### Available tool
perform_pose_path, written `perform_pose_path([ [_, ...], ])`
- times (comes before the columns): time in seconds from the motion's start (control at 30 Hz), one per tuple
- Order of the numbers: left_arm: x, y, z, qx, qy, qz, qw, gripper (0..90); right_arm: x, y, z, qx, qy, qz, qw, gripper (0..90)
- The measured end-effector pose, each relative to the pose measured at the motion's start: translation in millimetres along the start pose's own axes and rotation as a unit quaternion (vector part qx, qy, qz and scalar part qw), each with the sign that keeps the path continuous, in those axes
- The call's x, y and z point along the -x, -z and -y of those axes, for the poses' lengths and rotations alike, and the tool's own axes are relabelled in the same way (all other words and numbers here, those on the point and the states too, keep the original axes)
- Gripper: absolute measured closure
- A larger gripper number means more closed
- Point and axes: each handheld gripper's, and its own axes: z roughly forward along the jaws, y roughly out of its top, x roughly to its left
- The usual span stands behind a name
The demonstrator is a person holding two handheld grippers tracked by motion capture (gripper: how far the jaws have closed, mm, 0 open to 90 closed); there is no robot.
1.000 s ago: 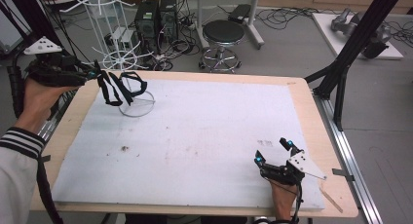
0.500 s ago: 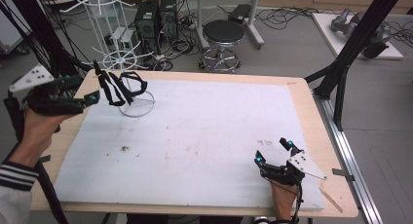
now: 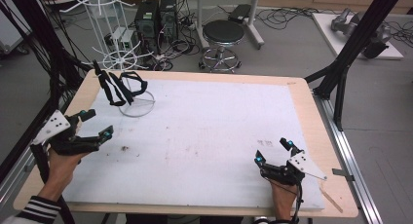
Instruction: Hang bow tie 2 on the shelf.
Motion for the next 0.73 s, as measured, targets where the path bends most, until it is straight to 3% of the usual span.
perform_pose_path([
  [0.23,18.4,-3.8,40.6,0.025,0.013,0.010,0.9996,12.3,0.2,0.2,0.1,0.000,-0.001,0.000,1.0000,1.1],
  [0.4,25.9,-6.1,66.0,0.034,0.014,0.000,0.9993,12.3,0.6,0.1,0.0,0.001,0.001,0.000,1.0000,1.1],
  [0.53,28.6,-5.2,73.2,0.049,0.014,-0.010,0.9986,12.4,0.4,0.1,0.0,0.001,-0.001,0.000,1.0000,1.0],
  [0.73,30.1,-4.6,74.4,0.052,0.007,-0.012,0.9986,12.5,0.0,0.4,0.2,0.001,-0.002,0.000,1.0000,1.0],
])
